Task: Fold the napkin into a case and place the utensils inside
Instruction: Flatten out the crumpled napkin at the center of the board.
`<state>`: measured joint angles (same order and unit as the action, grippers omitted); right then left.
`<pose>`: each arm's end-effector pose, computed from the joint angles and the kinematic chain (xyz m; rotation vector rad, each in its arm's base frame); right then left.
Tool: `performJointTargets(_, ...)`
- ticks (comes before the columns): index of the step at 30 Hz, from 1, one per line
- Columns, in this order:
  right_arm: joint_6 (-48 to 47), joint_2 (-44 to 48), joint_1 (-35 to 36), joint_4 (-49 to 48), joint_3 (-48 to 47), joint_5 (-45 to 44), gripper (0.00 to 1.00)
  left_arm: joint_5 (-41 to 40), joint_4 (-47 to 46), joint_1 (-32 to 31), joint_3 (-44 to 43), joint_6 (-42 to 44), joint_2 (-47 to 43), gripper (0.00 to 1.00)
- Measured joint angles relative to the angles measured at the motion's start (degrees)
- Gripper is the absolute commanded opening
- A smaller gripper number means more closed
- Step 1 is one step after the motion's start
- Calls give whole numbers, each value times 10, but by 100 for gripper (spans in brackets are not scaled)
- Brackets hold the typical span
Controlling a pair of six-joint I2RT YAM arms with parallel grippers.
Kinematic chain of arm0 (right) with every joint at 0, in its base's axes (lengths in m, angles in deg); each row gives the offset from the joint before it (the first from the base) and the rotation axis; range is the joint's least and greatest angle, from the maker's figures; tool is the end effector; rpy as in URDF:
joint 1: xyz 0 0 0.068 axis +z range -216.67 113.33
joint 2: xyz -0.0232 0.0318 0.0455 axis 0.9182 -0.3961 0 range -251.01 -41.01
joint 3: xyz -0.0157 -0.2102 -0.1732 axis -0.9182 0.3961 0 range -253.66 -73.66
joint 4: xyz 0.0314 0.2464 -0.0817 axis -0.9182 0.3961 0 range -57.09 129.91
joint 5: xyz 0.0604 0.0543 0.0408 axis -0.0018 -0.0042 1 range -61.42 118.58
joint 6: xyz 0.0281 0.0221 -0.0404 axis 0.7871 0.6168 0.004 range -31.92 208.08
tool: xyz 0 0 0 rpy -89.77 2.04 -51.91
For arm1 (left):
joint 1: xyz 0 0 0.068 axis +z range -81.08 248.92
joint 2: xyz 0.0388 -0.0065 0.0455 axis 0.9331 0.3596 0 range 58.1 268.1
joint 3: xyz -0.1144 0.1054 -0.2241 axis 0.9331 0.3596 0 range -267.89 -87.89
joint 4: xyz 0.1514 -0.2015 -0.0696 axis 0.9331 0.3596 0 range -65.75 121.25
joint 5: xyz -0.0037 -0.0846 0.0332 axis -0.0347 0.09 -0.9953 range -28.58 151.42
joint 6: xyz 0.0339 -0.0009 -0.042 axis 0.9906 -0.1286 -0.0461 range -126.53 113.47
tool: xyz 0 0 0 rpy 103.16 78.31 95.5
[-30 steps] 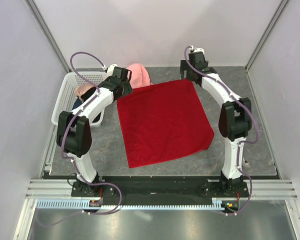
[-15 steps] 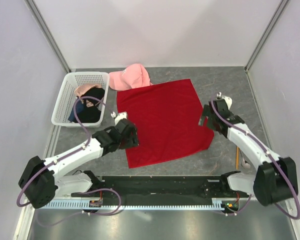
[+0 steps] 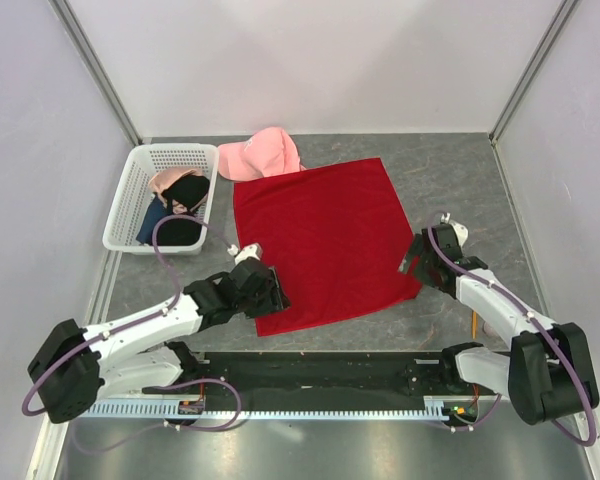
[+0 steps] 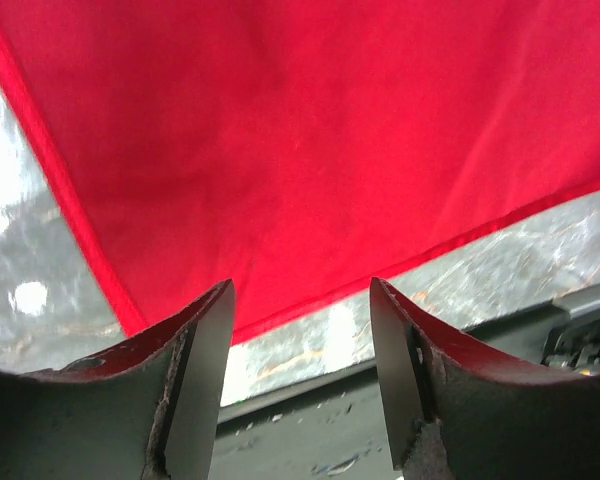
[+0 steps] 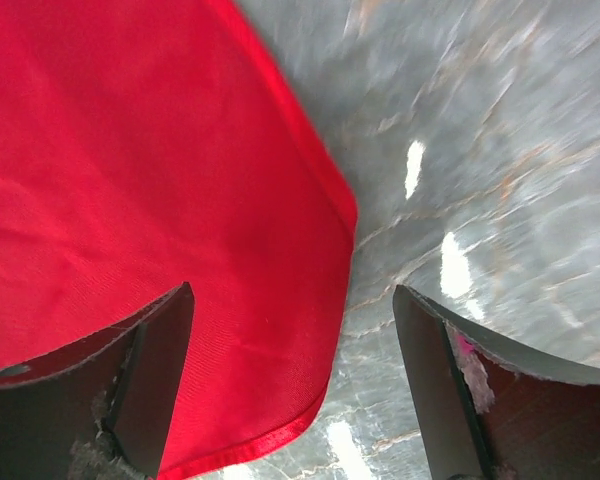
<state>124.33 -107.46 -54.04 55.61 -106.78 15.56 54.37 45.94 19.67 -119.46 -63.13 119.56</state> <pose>0.2095 0.0386 0.1808 0.5996 2.4399 0.0564 0.1366 -0.1519 0.1896 -0.2200 2.5649 -0.6202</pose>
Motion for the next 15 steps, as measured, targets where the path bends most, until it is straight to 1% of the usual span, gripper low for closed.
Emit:
performJointTargets(4,-5,-9,2,-23,32,38,84,0,7,-7,32,-26,-36,65)
performJointTargets(8,-13,-23,30,-36,28,41,83,-19,26,-7,39,-46,-62,66)
performJointTargets(10,-9,-40,63,-42,12,46,84,-34,38,-7,38,-52,-65,66)
performJointTargets(12,-2,-70,97,-42,-27,50,87,-49,51,-7,37,-56,-63,66)
performJointTargets(15,3,-99,122,-46,-90,55,91,-65,72,-7,27,-57,-50,67)
